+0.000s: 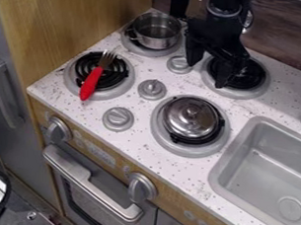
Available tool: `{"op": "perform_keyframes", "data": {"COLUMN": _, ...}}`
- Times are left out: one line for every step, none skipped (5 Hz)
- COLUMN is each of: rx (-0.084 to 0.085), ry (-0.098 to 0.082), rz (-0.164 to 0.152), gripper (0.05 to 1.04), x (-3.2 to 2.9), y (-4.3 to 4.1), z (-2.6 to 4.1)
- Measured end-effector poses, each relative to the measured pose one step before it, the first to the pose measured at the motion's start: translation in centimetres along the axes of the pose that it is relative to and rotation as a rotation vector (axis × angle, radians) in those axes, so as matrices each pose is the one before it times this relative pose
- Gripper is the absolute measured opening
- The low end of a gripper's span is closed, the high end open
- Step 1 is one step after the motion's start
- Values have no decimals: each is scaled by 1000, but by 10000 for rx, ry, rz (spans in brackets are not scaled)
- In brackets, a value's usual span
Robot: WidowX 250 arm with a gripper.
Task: Move the silver pot from the left upper side burner and put it on upper right side of the burner
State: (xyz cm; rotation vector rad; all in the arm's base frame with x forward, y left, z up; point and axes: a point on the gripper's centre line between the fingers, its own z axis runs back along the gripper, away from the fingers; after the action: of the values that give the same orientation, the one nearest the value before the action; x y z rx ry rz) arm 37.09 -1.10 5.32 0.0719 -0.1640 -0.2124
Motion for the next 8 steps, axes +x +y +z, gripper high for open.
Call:
{"op": "perform_keyframes", "data": {"rx": -91, "ry": 499, "rz": 8, "gripper": 1000, "x": -858, "y": -204, "z": -1578}}
{"op": "perform_keyframes", "data": {"rx": -8, "ry": 11, "rz": 190, "gripper": 1000, "x": 1225, "y": 1651, "z": -938}}
{"op": "perform_keyframes", "data": {"rx": -107, "ry": -178, "rz": 490, "gripper": 1000, "x": 762, "y": 3064, "z": -1484}}
{"op": "perform_keyframes", "data": {"rx": 111, "ry": -824, "rz": -5, "gripper": 1000, "x": 1810, "y": 2796, "z": -1775}}
{"op": "perform_keyframes", "data": {"rx": 900, "ry": -635, "rz": -118, "gripper": 1000, "x": 1334, "y": 3484, "z": -1771}}
{"op": "perform_keyframes", "data": {"rx": 977, "ry": -711, "rz": 297, "gripper": 1000, "x": 1511, "y": 2248, "z": 217}}
{"op": "perform_keyframes", "data": {"rx": 496, "ry": -455, "rz": 259, "gripper": 1000, "x": 780, "y": 2062, "z": 253}}
{"op": "perform_keyframes", "data": {"rx": 123, "ry": 112, "rz": 379, "gripper": 1000, "x": -98, "y": 1263, "z": -1287}}
